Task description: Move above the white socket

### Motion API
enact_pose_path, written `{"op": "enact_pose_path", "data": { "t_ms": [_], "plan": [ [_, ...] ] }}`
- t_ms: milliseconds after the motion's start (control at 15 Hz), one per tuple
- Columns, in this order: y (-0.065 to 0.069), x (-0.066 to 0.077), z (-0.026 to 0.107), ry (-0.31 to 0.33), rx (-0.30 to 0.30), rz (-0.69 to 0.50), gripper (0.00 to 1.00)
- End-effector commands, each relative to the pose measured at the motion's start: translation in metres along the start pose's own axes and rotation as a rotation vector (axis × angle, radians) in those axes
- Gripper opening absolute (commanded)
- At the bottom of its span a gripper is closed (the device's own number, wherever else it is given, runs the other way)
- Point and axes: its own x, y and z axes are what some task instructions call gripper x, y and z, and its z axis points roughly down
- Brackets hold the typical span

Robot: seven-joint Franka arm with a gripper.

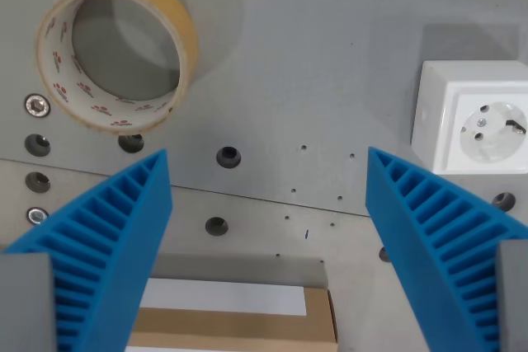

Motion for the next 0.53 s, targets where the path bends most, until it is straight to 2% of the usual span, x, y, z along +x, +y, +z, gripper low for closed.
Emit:
{"op": "enact_pose_path", "data": {
  "t_ms": [67, 533],
  "plan": [
    [0.0001, 0.0003, -0.0021, 0.005, -0.001, 0.000, 1.00],
    [0.0017, -0.0001, -0.0010, 0.006, -0.002, 0.067, 1.00]
  ]
}}
